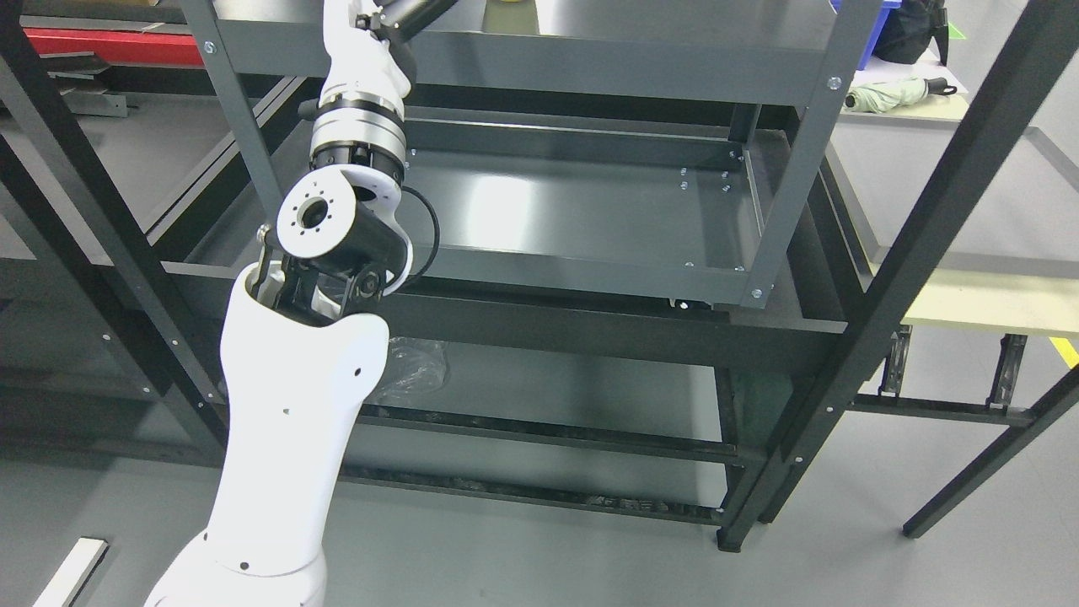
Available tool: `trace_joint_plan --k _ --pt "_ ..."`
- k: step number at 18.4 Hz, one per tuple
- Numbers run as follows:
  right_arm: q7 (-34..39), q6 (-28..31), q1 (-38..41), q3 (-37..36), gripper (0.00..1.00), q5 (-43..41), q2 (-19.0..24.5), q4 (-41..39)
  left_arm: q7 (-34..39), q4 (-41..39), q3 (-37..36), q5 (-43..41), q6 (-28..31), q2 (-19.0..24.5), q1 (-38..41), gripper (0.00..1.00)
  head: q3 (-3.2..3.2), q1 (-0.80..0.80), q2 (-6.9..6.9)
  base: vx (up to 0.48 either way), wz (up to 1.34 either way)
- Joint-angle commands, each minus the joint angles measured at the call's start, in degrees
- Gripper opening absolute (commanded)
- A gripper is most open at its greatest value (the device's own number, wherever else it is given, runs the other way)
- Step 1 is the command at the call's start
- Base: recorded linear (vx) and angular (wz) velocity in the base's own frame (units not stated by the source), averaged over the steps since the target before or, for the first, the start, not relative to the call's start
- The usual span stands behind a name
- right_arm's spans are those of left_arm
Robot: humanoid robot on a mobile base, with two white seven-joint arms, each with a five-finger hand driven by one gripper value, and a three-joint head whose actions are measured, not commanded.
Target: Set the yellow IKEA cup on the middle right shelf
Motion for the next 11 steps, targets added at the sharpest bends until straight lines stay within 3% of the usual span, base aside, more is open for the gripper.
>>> trace_joint_plan --k 1,6,11 --pt "-12.33 -0.03 0.61 0.97 0.99 -1.41 -1.0 -0.01 -1.34 -6.63 -1.35 -1.89 -0.23 1.0 5.0 0.99 0.0 0.0 0.0 -0.115 -0.06" --pt "-12.33 -0.03 0.61 0.97 0.99 -1.41 -1.0 -0.01 -1.34 -6.9 -2.58 -4.53 -1.37 1.0 6.93 0.99 0.0 0.0 0.0 -0.096 -0.01" --pt "-12.33 -0.03 0.61 0.97 0.99 -1.41 -1.0 -0.01 -1.34 -6.81 -3.12 -7.17 -5.15 1.0 15.18 0.99 0.0 0.0 0.0 -0.046 0.0"
